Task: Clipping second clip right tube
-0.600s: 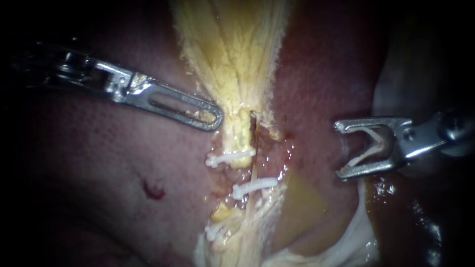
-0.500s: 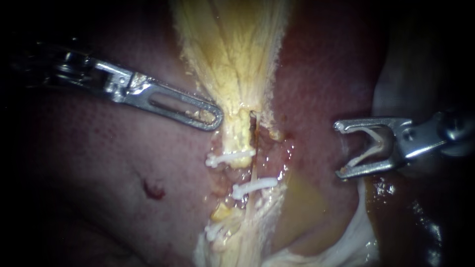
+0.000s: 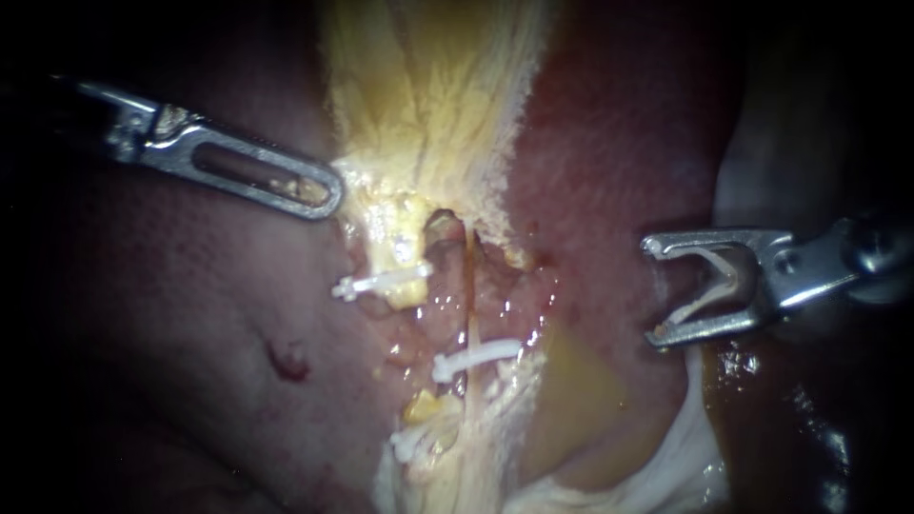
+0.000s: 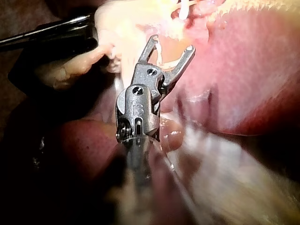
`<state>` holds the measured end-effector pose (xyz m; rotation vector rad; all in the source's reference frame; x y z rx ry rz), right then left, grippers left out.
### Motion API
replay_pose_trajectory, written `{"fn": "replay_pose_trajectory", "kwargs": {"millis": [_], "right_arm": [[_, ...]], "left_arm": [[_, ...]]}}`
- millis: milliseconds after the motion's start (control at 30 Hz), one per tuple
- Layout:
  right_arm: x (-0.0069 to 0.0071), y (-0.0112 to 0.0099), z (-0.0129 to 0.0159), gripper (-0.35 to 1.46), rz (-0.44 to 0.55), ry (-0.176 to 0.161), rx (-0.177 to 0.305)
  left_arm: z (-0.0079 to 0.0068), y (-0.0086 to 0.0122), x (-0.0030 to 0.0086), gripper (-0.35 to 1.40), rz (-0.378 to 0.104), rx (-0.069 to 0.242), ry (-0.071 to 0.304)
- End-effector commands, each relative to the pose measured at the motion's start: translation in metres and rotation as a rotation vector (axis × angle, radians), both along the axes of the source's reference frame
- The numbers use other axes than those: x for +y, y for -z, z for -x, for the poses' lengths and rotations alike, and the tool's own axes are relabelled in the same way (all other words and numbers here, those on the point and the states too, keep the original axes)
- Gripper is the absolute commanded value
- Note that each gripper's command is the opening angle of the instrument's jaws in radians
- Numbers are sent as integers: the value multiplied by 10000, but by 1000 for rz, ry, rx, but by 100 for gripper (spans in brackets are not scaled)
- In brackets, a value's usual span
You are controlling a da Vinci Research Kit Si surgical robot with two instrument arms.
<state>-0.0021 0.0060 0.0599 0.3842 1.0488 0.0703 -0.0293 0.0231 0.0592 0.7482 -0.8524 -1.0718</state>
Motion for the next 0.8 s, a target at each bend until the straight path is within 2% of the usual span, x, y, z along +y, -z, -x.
{"fn": "replay_pose_trajectory", "kwargs": {"millis": [33,100,200,400,633,800], "right_arm": [[0,0,-2,50,-2,2,1],[-2,-1,-6,50,1,9,2],[-4,-4,-15,50,-37,3,5],[-14,-18,-42,50,-137,-36,15],[-30,-51,-76,50,-242,-70,22],[-36,-78,-95,49,-316,-95,25]], "left_arm": [[1,1,-1,-35,0,-1,1],[1,1,-1,-35,0,-1,1],[2,1,-1,-35,0,0,1],[1,2,-1,-35,0,0,2],[2,3,-2,-35,0,0,2],[2,4,-3,-35,0,1,3]]}}
